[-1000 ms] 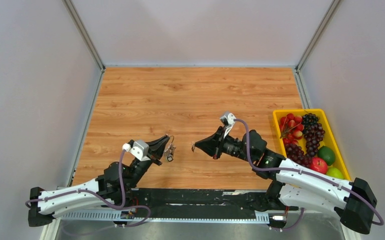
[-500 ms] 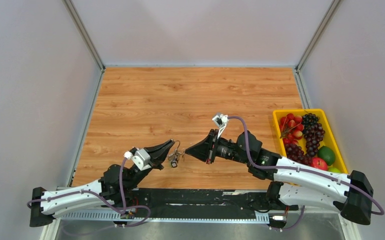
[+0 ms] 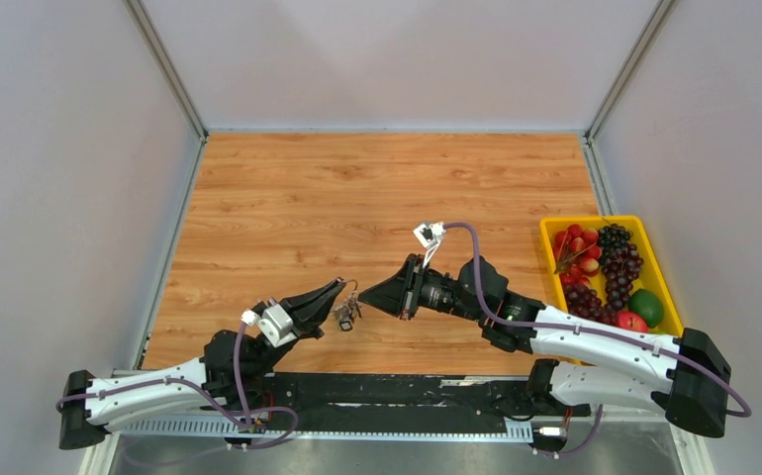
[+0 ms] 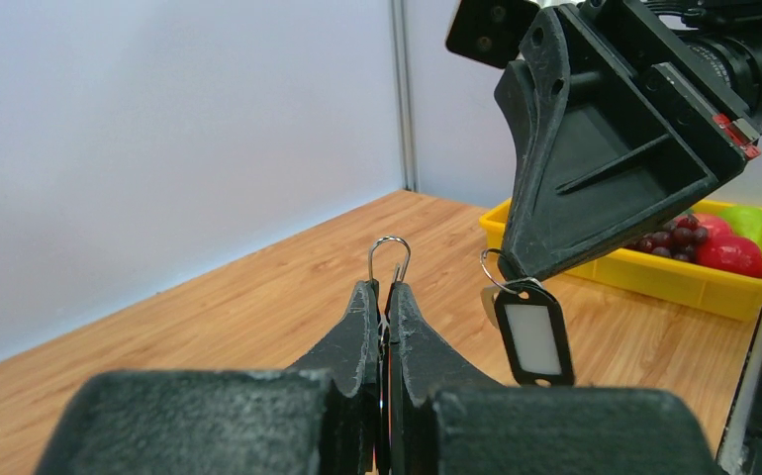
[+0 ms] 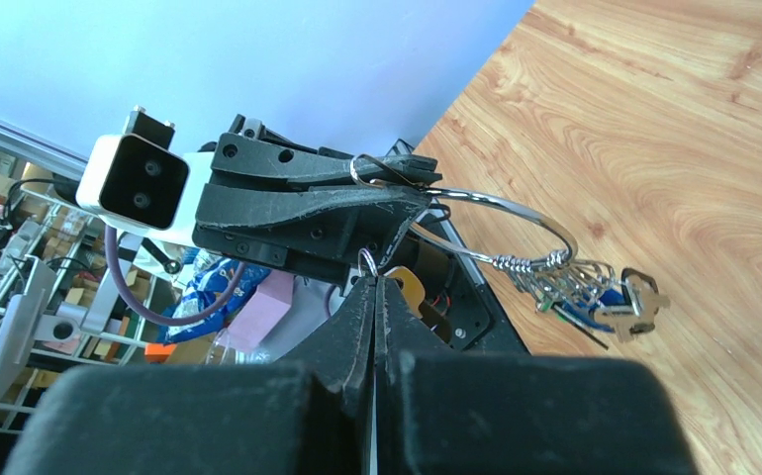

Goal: Put the keys on the keyring

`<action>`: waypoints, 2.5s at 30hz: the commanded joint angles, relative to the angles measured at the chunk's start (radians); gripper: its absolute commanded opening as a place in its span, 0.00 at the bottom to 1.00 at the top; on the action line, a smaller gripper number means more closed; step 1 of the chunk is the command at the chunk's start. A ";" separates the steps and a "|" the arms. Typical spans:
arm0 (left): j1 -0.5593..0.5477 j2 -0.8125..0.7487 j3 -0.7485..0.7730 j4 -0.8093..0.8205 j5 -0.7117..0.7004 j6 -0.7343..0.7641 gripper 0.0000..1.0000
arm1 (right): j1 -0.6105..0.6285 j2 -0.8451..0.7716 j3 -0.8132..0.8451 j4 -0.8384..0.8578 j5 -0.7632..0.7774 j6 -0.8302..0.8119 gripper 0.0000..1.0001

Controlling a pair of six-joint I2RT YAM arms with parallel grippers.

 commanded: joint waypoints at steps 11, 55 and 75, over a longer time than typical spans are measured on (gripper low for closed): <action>0.003 -0.024 -0.022 0.133 0.050 0.035 0.01 | 0.007 0.016 0.052 0.090 0.077 0.113 0.00; 0.003 -0.017 -0.021 0.141 0.058 0.027 0.00 | 0.020 0.109 0.097 0.132 0.081 0.123 0.00; 0.003 -0.020 -0.020 0.136 0.055 0.027 0.00 | 0.026 0.122 0.102 0.142 0.089 0.133 0.00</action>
